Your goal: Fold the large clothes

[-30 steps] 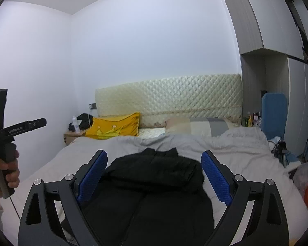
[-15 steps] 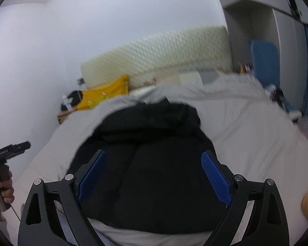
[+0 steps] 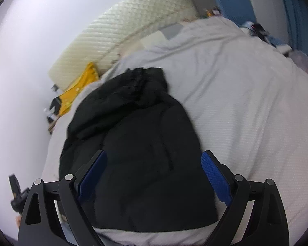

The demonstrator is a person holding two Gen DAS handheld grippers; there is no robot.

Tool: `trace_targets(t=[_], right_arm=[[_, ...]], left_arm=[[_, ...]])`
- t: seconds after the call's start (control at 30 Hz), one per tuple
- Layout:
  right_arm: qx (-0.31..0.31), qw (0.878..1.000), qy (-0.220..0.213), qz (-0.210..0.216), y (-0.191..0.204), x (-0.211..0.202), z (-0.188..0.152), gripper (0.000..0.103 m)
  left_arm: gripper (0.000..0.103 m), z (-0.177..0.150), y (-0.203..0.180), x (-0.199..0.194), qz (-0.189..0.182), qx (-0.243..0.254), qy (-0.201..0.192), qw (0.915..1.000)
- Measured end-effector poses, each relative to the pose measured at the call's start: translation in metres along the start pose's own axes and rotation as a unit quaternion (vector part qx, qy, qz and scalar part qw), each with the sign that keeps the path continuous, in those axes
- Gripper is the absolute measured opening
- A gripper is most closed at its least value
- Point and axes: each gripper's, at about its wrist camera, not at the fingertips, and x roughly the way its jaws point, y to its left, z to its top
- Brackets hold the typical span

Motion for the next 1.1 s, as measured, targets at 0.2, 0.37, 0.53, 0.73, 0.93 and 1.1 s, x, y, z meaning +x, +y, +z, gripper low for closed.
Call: trace_targets(t=[0.2, 0.37, 0.53, 0.73, 0.93, 1.1], right_arm=[[0.095, 0.994, 0.053, 0.01, -0.045, 0.04, 0.004, 0.093], [0.185, 0.974, 0.119, 0.061, -0.077, 0.086, -0.007, 0.093], [0.172, 0.971, 0.166, 0.029, -0.079, 0.112, -0.013, 0.093], [0.17, 0.967, 0.189, -0.007, -0.084, 0.125, -0.02, 0.093], [0.147, 0.955, 0.243, 0.083, -0.062, 0.142, -0.032, 0.094], [0.118, 0.952, 0.245, 0.137, -0.044, 0.138, -0.036, 0.095]], left_arm=[[0.103, 0.009, 0.021, 0.029, 0.001, -0.054, 0.045, 0.9975], [0.103, 0.009, 0.041, 0.05, -0.017, -0.107, 0.081, 0.9908], [0.103, 0.007, 0.058, 0.065, -0.047, -0.16, 0.107, 0.9802], [0.103, 0.004, 0.063, 0.078, -0.031, -0.181, 0.124, 0.9751], [0.103, 0.006, 0.042, 0.099, -0.048, -0.145, 0.154, 0.9763], [0.102, 0.003, 0.028, 0.106, -0.099, -0.137, 0.162, 0.9721]])
